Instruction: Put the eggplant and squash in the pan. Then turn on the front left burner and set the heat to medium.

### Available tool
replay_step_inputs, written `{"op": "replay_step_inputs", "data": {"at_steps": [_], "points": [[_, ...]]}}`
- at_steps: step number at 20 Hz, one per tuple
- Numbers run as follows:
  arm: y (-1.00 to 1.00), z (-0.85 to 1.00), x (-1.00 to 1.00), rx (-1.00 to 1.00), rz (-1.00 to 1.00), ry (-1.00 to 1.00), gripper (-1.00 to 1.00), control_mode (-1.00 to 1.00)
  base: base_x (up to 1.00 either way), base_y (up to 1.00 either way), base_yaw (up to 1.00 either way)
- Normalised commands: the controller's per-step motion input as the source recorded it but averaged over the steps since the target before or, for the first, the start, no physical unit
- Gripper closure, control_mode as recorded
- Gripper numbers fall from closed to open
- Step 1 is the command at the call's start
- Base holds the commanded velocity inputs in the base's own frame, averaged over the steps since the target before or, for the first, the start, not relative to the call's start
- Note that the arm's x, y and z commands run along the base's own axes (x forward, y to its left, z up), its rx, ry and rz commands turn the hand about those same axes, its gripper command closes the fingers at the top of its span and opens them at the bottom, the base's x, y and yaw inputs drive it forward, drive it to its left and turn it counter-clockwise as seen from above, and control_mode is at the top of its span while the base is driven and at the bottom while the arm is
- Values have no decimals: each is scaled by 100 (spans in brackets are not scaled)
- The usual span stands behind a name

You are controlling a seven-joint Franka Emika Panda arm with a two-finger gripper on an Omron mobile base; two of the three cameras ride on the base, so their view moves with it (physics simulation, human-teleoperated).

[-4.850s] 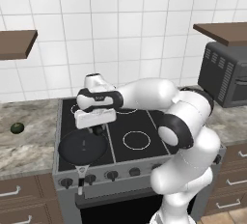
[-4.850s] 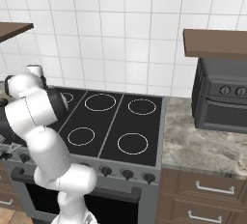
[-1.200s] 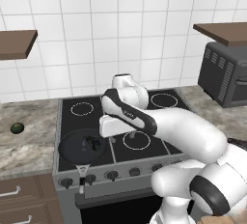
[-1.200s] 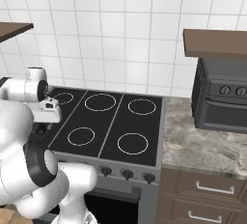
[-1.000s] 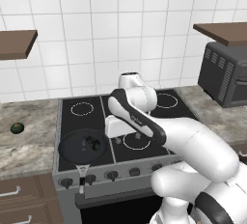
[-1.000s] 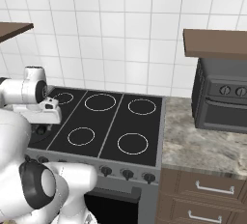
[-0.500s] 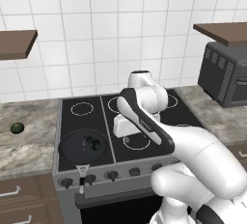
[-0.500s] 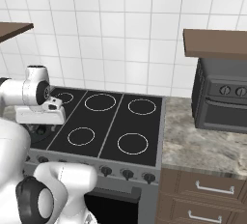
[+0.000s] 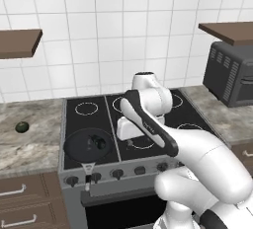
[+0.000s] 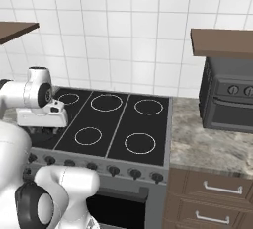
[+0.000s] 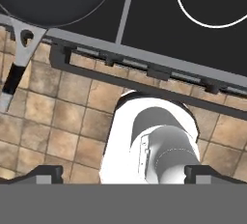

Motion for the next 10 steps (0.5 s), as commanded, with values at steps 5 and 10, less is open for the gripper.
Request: {"op": "replay_step_inputs", "data": {"at_steps": [5, 10], "points": [[0, 0, 0, 0, 0, 0, -100, 100, -25, 99, 0], [0, 0, 0, 0, 0, 0, -100, 100, -3, 100, 0]]}}
